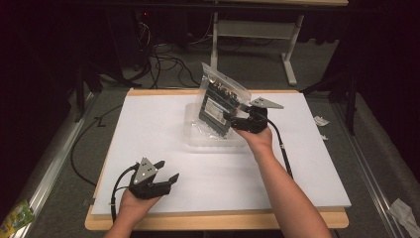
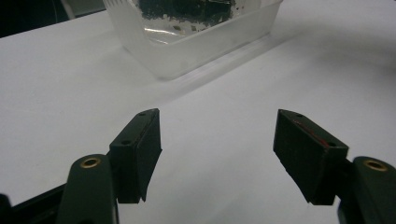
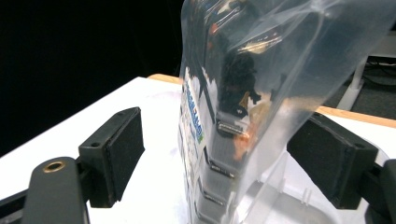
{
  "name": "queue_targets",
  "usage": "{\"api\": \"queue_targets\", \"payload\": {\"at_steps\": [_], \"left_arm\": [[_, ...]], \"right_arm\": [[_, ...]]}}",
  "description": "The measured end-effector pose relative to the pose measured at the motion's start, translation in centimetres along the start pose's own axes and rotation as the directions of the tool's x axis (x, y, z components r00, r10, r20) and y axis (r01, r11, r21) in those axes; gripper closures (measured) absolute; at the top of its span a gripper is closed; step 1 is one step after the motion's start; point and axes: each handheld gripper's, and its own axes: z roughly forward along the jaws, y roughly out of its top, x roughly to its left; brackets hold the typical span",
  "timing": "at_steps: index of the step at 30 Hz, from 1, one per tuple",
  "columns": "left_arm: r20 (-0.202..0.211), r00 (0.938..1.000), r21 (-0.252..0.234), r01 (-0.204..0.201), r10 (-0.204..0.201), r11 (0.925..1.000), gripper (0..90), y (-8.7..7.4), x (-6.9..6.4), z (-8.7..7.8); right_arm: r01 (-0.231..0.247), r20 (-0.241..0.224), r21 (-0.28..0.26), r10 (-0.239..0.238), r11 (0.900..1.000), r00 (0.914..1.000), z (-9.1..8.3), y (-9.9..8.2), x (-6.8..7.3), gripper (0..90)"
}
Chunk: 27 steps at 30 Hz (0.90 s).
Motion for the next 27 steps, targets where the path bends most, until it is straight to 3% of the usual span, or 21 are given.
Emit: {"api": "queue_targets", "payload": {"at_steps": [13,27], "left_arm": [[0.0,1.0,-0.004,-0.001,0.001,1.0,32.5,0.0,0.0,-0.1],[0.001,1.0,0.0,-0.009,0.009,1.0,32.1,0.1,-0.2,0.1]], "right_arm": [[0.001,-0.002,0.007,-0.001,1.0,1.0,-2.1,0.1,-0.1,13.4],[0.032,0.016,0.026,-0.032,0.9992,0.9993,-7.7,-1.6,-0.2,10.8]]}}
